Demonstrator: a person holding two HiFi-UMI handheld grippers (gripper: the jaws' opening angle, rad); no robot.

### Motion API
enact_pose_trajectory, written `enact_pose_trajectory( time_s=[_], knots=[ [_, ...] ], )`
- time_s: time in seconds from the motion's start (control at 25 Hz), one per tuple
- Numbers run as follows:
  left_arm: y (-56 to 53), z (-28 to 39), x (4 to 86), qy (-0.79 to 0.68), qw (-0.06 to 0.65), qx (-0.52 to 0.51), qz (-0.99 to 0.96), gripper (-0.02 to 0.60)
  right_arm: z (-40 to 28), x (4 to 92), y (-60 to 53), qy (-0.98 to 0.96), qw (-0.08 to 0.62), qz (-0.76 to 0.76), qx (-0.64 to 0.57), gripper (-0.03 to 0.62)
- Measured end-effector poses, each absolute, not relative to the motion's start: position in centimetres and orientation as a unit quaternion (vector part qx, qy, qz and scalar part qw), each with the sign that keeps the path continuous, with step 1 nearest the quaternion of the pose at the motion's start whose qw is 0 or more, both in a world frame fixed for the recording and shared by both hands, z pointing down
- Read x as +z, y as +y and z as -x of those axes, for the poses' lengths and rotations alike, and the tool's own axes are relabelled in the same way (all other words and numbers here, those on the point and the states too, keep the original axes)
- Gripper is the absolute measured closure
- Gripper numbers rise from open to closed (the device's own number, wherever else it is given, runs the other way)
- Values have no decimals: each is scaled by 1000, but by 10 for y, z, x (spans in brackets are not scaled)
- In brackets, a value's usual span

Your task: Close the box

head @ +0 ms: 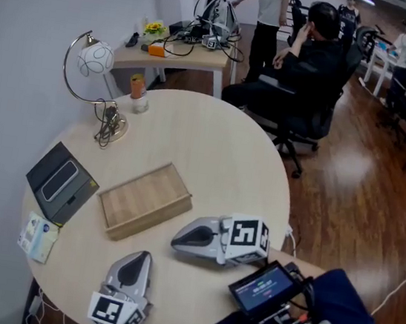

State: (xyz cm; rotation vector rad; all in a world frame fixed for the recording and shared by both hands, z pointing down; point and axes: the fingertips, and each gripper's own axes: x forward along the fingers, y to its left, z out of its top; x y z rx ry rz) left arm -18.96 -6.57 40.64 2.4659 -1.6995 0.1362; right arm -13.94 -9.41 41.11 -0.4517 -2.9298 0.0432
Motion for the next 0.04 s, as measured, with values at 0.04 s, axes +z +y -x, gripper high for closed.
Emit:
enact_pose_trajectory(
  time_s=[0.04],
  knots=[
    [-66, 190, 406, -566, 71, 46, -820, 580, 140, 411, -94, -984, 88, 151, 14, 591]
  ],
)
